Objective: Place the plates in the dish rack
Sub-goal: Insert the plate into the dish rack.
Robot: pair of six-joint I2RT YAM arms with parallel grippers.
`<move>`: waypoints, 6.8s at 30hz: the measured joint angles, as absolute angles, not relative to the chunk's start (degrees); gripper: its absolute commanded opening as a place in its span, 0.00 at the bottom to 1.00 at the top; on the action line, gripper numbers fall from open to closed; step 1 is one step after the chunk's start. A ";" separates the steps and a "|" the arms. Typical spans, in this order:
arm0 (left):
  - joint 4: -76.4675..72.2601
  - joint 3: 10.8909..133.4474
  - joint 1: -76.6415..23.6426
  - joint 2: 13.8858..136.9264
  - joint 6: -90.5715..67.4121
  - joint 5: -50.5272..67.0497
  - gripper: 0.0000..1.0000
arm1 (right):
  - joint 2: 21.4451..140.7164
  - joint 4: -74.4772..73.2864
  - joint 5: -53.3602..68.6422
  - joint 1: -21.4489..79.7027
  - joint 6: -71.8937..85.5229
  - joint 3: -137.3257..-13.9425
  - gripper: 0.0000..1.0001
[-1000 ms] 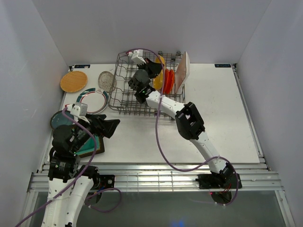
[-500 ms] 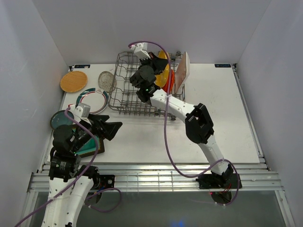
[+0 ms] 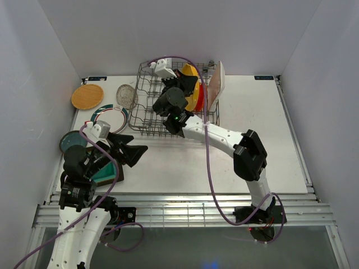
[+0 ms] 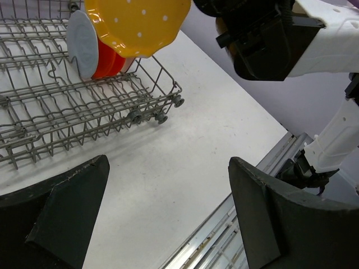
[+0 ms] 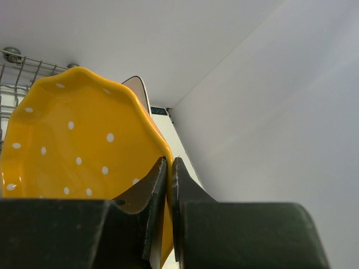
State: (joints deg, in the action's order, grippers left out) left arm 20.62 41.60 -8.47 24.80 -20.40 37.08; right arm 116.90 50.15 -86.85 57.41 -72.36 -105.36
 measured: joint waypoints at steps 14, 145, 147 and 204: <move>19.18 46.09 -8.47 26.15 -21.30 37.04 0.98 | 101.06 19.33 -80.64 59.42 -44.51 -98.63 0.08; -36.80 57.54 -61.95 82.94 23.29 -27.73 0.65 | 100.71 -37.71 -56.99 52.84 -4.19 -119.96 0.08; -40.51 54.17 -61.80 81.73 23.42 -27.90 0.66 | 100.77 -38.24 -57.06 53.56 -3.81 -119.96 0.08; -45.69 40.91 -60.45 76.53 25.78 -26.39 0.30 | 104.47 -44.95 -53.41 56.29 -1.74 -125.54 0.08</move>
